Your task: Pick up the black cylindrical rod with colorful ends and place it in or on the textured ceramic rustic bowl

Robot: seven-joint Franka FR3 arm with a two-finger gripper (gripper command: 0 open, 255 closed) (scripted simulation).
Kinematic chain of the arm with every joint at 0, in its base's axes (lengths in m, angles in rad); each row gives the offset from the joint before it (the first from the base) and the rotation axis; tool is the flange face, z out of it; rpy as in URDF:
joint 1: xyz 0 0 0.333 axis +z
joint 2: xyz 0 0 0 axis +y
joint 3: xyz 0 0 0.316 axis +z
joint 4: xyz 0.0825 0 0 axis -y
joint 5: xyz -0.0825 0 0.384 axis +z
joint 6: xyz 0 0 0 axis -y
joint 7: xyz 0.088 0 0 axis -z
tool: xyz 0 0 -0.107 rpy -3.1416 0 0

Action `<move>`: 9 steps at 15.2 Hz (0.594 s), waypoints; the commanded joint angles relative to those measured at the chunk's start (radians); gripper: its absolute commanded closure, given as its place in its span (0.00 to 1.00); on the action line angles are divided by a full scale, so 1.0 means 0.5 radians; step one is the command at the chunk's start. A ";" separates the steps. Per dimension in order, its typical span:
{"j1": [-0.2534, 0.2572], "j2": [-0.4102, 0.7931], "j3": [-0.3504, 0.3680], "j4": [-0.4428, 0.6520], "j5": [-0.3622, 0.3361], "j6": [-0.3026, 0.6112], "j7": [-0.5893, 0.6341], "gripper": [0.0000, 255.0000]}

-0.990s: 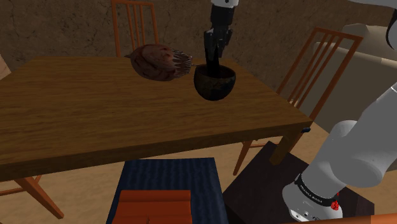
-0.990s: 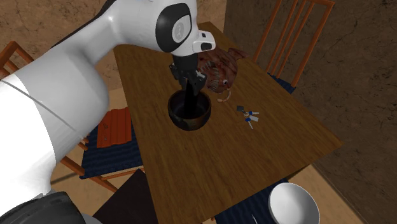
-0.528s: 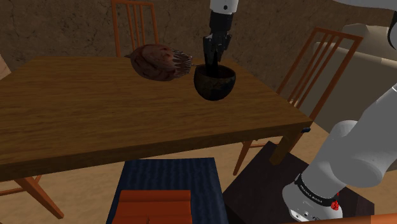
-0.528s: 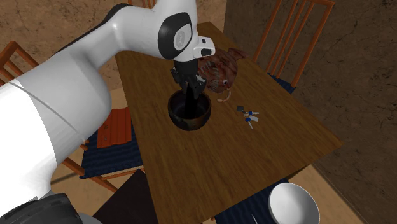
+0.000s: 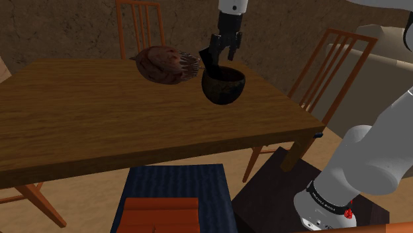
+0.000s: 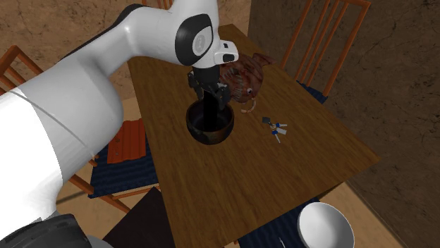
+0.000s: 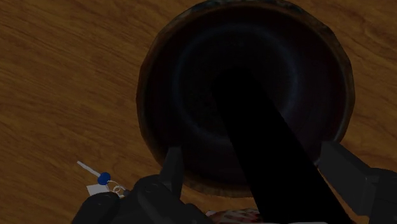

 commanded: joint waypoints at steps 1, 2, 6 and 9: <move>0.000 0.000 0.000 0.000 0.000 0.000 0.000 0.00; 0.001 0.014 0.002 0.083 0.000 -0.070 0.000 0.00; 0.005 0.071 0.008 0.342 -0.003 -0.271 0.000 0.00; 0.005 0.071 0.008 0.342 -0.003 -0.271 0.000 0.00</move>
